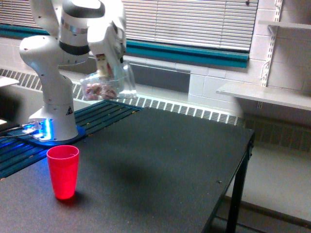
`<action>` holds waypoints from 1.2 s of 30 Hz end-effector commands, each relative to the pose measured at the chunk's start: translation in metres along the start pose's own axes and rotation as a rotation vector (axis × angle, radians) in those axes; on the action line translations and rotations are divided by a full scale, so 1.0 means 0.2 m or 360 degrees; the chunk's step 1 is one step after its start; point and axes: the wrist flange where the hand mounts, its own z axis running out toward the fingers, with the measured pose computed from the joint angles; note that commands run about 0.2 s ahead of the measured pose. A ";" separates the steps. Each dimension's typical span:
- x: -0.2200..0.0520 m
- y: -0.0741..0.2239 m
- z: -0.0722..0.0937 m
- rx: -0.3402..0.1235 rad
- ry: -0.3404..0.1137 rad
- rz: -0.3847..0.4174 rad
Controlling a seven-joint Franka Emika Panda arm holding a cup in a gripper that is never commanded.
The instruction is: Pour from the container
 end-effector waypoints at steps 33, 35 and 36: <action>-0.76 0.53 0.17 -0.0309 -0.0128 -0.0194; -0.79 0.54 0.18 -0.0316 -0.0134 -0.0243; -0.80 0.54 0.18 -0.0318 -0.0135 -0.0269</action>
